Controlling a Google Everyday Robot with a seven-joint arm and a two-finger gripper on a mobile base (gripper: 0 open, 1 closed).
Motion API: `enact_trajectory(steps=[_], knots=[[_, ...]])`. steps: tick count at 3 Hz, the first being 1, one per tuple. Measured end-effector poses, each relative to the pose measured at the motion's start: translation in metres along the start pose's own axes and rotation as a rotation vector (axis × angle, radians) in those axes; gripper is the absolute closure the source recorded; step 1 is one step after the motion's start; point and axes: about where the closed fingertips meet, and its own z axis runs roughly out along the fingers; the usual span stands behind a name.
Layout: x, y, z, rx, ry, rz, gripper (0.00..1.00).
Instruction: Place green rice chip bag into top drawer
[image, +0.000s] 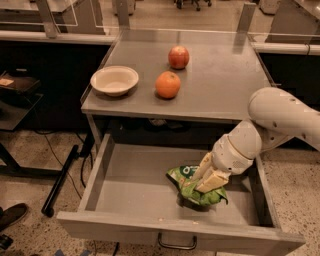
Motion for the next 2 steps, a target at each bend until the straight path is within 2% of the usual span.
enact_trajectory(steps=[1,2], knots=[[0.0,0.0,0.0,0.0,0.0,0.0,0.06],[0.0,0.0,0.0,0.0,0.0,0.0,0.0]])
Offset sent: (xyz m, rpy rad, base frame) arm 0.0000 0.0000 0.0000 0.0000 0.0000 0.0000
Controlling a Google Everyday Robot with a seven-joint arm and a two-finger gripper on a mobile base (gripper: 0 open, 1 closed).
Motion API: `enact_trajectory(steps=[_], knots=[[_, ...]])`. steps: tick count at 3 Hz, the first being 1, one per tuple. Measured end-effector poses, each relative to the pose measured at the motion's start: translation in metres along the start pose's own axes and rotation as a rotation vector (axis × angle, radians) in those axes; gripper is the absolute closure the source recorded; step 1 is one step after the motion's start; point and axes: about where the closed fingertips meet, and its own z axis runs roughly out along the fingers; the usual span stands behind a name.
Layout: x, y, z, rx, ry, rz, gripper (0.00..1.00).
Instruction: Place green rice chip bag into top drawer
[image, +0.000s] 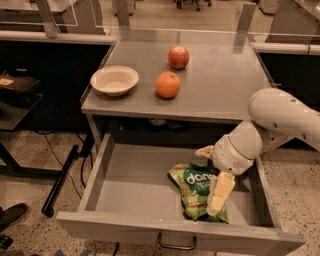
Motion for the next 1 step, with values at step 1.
enact_trajectory(steps=[1], knots=[[0.0,0.0,0.0,0.0,0.0,0.0,0.0]])
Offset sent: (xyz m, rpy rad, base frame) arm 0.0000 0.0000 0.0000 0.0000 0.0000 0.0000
